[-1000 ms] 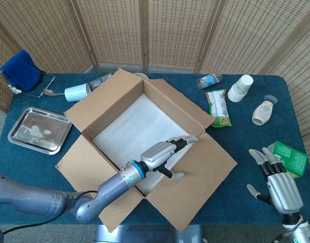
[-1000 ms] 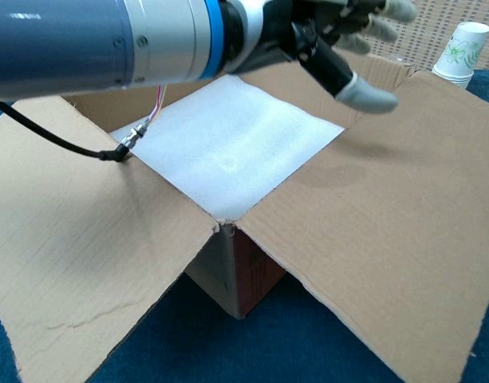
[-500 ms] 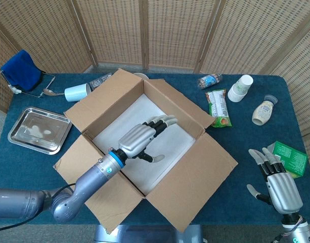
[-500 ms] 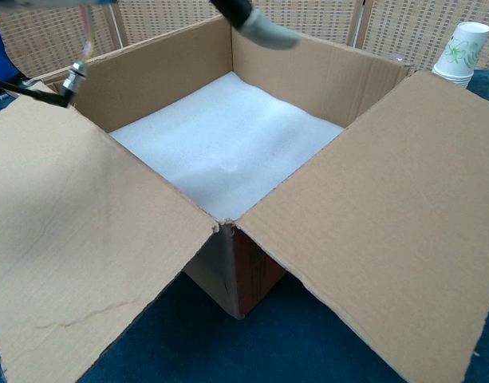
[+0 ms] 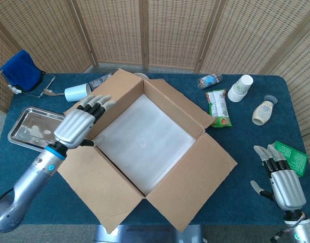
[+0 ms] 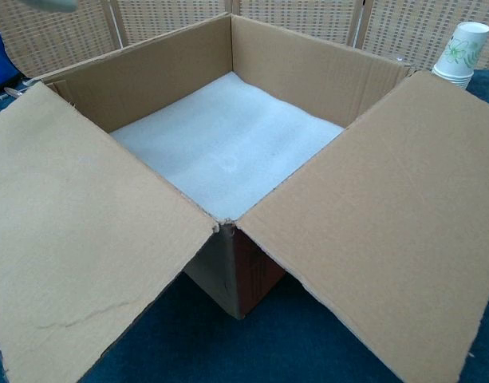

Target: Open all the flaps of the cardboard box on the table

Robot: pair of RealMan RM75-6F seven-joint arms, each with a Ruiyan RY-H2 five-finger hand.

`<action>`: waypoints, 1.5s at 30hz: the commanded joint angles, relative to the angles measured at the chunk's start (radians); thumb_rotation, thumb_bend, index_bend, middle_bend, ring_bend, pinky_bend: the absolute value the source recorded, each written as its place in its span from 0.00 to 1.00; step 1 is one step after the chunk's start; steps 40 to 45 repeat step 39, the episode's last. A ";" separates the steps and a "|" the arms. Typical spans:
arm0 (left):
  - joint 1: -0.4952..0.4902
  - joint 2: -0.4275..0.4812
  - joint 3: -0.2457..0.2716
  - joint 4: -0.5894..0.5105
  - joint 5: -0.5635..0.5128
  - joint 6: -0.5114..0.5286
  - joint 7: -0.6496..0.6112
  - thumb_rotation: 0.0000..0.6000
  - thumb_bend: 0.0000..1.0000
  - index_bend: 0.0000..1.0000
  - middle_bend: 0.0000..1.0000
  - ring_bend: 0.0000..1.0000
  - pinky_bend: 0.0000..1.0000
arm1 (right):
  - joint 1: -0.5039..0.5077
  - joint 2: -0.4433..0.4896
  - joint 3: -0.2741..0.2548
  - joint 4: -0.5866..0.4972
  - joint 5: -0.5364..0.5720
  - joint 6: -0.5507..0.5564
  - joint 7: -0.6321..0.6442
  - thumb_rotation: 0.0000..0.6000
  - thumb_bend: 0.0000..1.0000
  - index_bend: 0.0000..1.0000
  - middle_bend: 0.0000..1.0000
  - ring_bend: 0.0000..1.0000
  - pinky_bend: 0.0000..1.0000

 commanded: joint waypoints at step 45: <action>0.724 -0.196 0.217 0.442 0.441 0.573 -0.202 1.00 0.09 0.00 0.00 0.00 0.00 | -0.019 0.018 0.031 -0.046 0.126 -0.031 -0.200 1.00 0.00 0.00 0.00 0.00 0.00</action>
